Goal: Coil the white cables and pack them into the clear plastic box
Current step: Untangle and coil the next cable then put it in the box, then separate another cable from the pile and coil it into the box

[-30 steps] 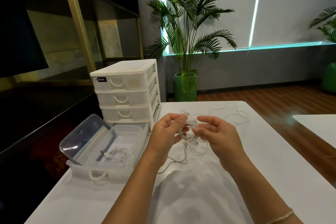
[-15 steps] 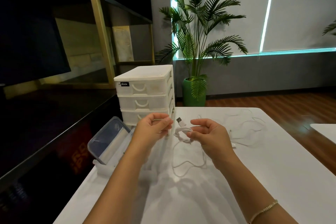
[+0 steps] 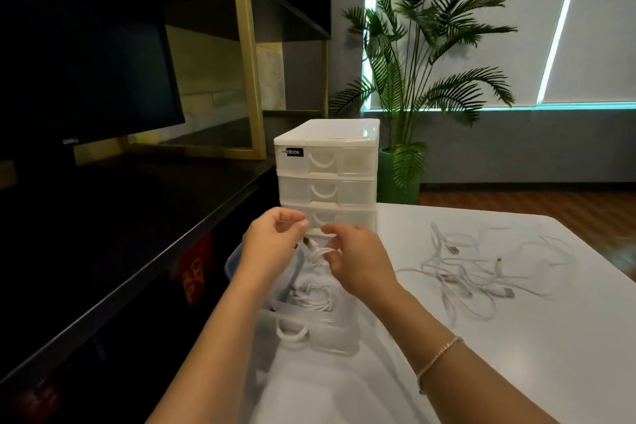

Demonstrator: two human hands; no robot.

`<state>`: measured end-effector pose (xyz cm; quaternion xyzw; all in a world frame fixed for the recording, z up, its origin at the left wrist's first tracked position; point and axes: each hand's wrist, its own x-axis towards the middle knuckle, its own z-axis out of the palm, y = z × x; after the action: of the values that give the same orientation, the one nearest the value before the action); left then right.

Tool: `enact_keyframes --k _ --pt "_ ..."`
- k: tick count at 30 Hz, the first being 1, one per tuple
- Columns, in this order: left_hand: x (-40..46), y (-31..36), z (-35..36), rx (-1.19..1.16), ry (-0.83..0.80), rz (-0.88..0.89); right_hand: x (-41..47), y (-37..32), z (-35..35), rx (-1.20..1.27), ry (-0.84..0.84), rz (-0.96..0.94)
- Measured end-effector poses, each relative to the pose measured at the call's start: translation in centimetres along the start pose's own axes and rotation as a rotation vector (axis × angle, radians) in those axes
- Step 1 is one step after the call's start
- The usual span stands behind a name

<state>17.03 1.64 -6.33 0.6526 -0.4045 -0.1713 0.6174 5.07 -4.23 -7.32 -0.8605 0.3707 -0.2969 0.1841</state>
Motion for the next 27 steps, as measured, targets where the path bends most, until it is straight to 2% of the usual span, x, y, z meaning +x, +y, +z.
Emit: enact_keyframes --k 4,9,15,21,27 --pt "0.1 -0.2 -0.1 0.034 -0.004 0.025 0.4 -0.3 1.5 -0.241 -0.035 -0.117" --pt "0.2 -0.7 -0.1 0.057 -0.02 0.024 1.0 -0.3 1.3 -0.36 -0.083 -0.148" --pt "0.1 -0.9 0.4 0.045 -0.021 0.005 1.6 0.2 1.0 -0.476 -0.253 -0.151" --pt "0.0 -0.5 0.5 0.032 -0.025 0.008 1.9 0.4 0.9 -0.42 -0.333 -0.103" --pt "-0.1 -0.3 1.4 0.039 -0.028 0.009 1.4 0.8 -1.0 -0.289 -0.233 -0.037"
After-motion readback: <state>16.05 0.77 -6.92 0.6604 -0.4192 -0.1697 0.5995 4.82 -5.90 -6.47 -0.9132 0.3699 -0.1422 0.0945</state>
